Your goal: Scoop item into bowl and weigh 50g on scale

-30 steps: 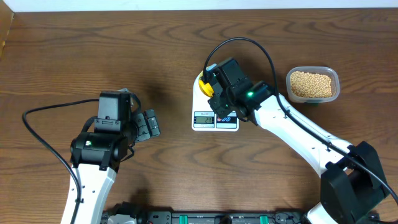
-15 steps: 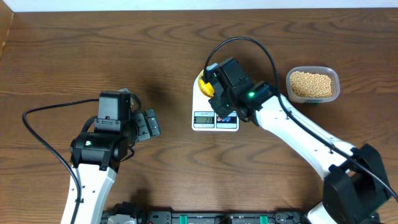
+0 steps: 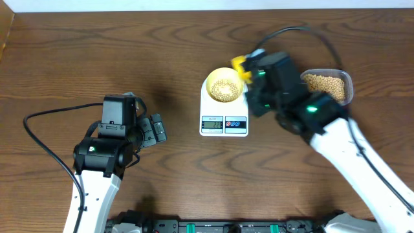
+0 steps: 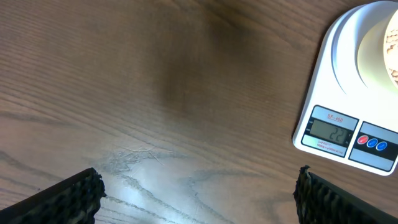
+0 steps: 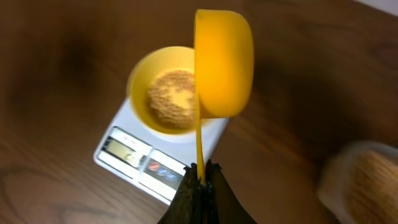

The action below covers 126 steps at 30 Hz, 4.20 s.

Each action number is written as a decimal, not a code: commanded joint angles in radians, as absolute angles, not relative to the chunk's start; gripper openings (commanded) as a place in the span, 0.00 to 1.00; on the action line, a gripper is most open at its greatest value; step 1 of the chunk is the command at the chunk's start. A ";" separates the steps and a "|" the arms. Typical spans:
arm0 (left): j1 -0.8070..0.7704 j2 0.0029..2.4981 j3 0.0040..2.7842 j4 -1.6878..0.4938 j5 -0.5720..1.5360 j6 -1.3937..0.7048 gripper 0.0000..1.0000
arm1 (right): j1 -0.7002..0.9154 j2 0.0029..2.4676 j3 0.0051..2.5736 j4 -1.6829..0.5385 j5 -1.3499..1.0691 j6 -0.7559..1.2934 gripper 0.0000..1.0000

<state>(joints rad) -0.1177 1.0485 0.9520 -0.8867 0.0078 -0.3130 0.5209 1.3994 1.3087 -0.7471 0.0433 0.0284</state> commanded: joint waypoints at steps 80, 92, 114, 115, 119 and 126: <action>-0.112 1.051 0.951 -0.889 -0.009 -0.304 1.00 | 0.020 1.427 1.328 -0.851 -0.115 0.047 0.01; -0.112 1.051 0.951 -0.889 -0.009 -0.304 1.00 | 0.019 1.420 1.328 -0.929 -0.105 0.062 0.01; -0.112 1.051 0.951 -0.889 -0.009 -0.304 1.00 | -0.122 1.469 1.328 -0.900 0.017 0.001 0.01; -0.112 1.051 0.951 -0.890 -0.009 -0.304 1.00 | -0.122 1.484 1.328 -0.894 0.017 -0.002 0.01; -0.112 1.051 0.951 -0.889 -0.009 -0.304 1.00 | -0.122 1.542 1.328 -0.892 0.009 0.006 0.01; -0.112 1.051 0.951 -0.890 -0.009 -0.304 1.00 | -0.122 1.635 1.328 -0.877 0.009 0.006 0.01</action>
